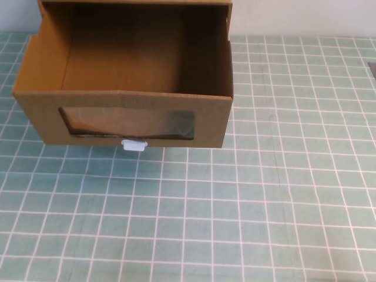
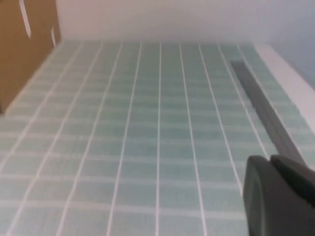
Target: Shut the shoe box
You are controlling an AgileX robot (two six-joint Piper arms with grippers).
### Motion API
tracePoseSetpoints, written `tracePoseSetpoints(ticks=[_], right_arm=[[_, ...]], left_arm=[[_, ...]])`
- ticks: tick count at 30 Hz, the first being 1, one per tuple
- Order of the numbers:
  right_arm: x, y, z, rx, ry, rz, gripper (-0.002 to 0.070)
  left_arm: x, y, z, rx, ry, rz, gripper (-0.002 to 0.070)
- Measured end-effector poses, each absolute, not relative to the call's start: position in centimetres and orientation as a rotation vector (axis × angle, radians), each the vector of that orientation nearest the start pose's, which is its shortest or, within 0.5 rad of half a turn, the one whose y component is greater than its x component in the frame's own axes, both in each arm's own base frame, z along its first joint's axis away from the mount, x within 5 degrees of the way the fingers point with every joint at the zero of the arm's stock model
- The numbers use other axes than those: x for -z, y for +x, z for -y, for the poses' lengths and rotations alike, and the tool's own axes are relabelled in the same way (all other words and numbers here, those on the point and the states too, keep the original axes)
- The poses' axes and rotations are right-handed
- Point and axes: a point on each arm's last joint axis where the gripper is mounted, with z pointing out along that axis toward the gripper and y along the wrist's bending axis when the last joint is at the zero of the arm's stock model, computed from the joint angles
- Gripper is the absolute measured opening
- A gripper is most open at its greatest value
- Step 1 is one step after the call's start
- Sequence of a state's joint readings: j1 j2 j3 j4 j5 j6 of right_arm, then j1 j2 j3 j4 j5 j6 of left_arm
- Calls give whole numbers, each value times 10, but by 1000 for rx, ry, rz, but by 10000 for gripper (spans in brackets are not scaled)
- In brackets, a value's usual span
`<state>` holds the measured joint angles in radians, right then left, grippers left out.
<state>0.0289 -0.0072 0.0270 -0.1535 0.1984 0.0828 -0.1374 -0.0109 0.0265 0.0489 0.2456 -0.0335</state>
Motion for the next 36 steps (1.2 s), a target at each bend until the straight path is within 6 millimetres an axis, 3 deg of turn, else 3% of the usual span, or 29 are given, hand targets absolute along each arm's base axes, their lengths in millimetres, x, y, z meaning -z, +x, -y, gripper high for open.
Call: tracePoseSetpoints(ticks=[10, 19, 27, 30, 36], right_arm=[[-240, 47, -7, -4, -107, -1095, -15], [-258, 34, -10, -30, -119, -851, -15], [-276, 17, -5, -171, -20, -611, -15], [-303, 8, 0, -241, 54, -563, -15], [-385, -32, 5, -309, 104, -456, -15]], left_arm=[[-227, 52, 8, 158, 74, -1252, -5], [-238, 47, 8, 174, 67, -1124, -5], [-264, 28, 6, 216, 48, -771, -5], [-283, 21, 3, 236, 10, -704, -5], [-347, -8, -4, 207, -15, -564, -5]])
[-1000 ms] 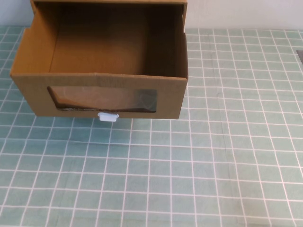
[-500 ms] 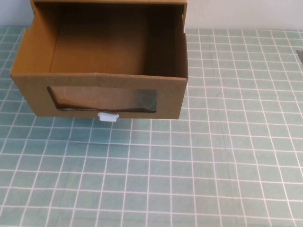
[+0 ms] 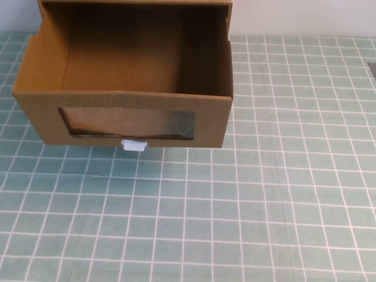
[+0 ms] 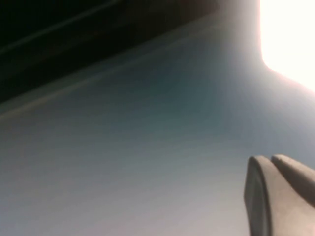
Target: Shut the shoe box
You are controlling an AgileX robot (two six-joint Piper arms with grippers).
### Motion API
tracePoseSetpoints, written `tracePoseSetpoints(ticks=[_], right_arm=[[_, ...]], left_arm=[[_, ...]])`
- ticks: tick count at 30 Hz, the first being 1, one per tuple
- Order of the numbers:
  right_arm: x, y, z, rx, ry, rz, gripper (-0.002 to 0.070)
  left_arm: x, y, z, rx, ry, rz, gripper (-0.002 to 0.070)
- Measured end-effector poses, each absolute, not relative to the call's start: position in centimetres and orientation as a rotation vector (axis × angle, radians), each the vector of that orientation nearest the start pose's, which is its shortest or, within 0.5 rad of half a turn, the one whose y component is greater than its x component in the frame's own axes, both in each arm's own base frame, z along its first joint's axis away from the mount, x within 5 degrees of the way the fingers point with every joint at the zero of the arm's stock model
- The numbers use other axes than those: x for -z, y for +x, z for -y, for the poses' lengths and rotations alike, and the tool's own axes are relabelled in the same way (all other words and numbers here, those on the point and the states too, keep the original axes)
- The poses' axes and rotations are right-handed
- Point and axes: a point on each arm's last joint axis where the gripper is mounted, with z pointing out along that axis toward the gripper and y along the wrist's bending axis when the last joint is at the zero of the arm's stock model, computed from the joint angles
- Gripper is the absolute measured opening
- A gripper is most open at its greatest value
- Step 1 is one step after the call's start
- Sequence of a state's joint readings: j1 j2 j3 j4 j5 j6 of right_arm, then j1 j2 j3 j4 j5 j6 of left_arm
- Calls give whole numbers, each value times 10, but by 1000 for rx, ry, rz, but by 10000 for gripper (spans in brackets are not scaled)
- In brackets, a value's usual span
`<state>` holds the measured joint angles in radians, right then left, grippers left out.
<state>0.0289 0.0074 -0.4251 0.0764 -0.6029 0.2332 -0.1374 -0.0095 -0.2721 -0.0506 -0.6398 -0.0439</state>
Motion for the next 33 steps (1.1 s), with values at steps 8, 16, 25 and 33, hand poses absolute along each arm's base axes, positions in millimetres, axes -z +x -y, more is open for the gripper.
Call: tracePoseSetpoints(ticks=[8, 16, 25, 33], right_arm=[[-490, -30, 4, -413, 140, -571, -15], [-531, 65, -4, -342, 185, -1241, -15], [-490, 168, -13, -248, 114, -1736, -15], [-457, 209, -61, -349, -298, -1923, -15]], left_arm=[[-444, -13, -4, 206, -10, -617, -5], [-510, 48, 8, 215, 37, -1119, -5], [-495, 153, 24, 210, 51, -1521, -5], [-461, 237, 40, 308, 13, -1742, -5]])
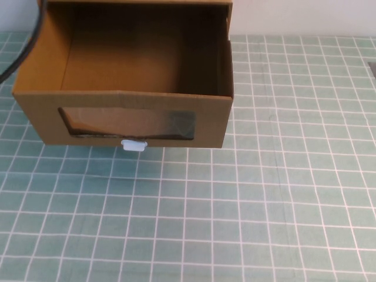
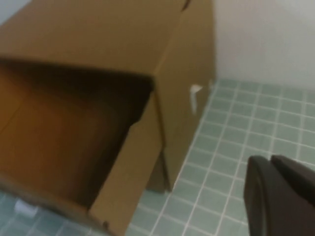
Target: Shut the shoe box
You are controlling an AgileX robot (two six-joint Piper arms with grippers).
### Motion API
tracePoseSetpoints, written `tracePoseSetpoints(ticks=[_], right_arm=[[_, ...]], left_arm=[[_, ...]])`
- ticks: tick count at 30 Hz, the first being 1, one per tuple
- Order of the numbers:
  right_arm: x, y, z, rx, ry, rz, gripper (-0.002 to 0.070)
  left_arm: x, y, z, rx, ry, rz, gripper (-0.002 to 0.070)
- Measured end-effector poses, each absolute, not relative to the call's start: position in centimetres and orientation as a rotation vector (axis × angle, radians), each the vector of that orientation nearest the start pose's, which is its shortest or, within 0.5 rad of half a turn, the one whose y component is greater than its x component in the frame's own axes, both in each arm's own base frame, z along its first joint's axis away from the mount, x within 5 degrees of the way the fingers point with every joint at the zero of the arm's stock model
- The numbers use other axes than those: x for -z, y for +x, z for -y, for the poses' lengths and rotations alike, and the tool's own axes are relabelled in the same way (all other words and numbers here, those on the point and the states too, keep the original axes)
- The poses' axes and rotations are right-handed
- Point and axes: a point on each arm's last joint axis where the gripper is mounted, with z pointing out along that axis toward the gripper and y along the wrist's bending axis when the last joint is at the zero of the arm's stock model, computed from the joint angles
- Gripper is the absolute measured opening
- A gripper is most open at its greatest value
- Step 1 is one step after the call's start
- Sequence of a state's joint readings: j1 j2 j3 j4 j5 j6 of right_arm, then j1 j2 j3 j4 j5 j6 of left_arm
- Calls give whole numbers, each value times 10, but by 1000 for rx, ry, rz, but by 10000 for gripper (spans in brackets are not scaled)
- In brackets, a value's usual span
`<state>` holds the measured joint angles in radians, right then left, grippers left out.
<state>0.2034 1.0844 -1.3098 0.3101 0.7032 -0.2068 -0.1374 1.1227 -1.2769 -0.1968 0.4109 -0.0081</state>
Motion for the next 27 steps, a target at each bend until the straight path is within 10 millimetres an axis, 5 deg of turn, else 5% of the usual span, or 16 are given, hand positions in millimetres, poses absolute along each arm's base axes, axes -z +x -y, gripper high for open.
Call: tracePoseSetpoints(ticks=[4, 14, 22, 27], right_arm=[[-442, 213, -92, -356, -656, -1925, -15], [-418, 200, -164, -447, -1167, -1815, -15], [-392, 188, -201, -539, -1412, -1845, -15], [-382, 188, -209, -611, -1452, -1896, -15]], left_arm=[[-455, 277, 52, 341, 96, -1839, -5], [-451, 354, 89, 542, 400, -1914, -5], [-415, 408, 108, 733, 446, -2013, -5], [-392, 425, 112, 773, 455, -2074, -5]])
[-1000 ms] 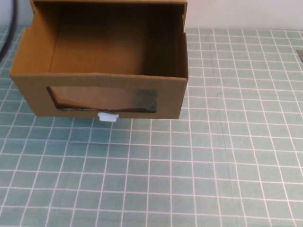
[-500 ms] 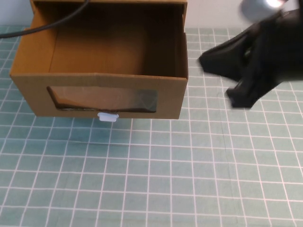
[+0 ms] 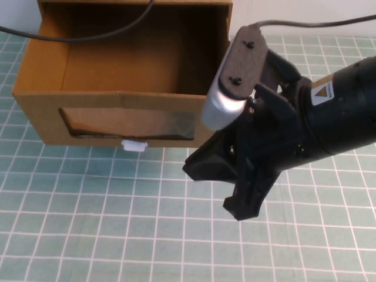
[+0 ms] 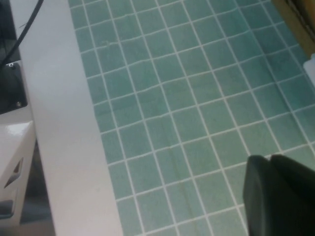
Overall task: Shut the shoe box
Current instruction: Close the shoe box with your right arm
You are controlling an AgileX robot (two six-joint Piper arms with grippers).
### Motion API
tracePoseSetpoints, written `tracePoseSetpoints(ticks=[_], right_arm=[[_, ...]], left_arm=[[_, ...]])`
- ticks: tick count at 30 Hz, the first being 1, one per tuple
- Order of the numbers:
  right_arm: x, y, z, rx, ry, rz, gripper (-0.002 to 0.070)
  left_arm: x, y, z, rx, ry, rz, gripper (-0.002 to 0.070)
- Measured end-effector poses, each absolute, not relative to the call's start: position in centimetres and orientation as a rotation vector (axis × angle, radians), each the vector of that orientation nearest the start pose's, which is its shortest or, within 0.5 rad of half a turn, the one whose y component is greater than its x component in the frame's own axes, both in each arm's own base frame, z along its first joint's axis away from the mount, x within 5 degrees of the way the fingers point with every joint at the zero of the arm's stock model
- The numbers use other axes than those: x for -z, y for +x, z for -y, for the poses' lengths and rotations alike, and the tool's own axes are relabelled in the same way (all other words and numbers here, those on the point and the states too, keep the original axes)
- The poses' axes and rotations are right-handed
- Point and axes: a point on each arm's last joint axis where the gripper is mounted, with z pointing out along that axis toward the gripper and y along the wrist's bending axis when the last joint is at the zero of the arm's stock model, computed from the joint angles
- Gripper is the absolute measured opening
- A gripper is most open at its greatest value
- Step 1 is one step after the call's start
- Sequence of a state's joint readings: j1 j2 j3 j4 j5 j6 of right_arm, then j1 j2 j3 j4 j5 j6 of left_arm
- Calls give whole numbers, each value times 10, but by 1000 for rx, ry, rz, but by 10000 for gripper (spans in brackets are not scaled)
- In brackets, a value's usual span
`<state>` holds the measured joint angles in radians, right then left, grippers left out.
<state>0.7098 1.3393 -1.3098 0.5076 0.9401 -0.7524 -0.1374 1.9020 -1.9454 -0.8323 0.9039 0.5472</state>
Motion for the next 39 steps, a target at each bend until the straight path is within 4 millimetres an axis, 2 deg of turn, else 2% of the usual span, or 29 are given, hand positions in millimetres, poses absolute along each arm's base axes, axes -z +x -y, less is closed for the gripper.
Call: tracePoseSetpoints(ticks=[5, 9, 13, 16, 20, 23, 29, 39], right_arm=[[-373, 191, -213, -585, -1503, -1921, -14], [-366, 188, -222, -416, -1579, -1898, -14], [-367, 173, -240, -198, -1633, -1760, -14], [-364, 163, -256, -134, -1601, -1631, -14], [-342, 158, -267, -52, -1577, -1545, -14], [-325, 164, -273, 11, -1548, -1558, -14], [-309, 177, -291, 25, -1456, -1531, -14], [-267, 186, -321, -2, -1562, -1488, -14]], left_arm=[[-390, 427, 113, 780, 456, -2076, -5], [-390, 426, 113, 779, 460, -2077, -5], [-390, 426, 113, 783, 467, -2082, -5], [-390, 425, 113, 786, 471, -2085, -5], [-390, 425, 113, 788, 474, -2087, -5], [-390, 425, 114, 790, 477, -2090, -5], [-390, 424, 114, 791, 478, -2091, -5], [-390, 424, 114, 791, 478, -2091, -5]])
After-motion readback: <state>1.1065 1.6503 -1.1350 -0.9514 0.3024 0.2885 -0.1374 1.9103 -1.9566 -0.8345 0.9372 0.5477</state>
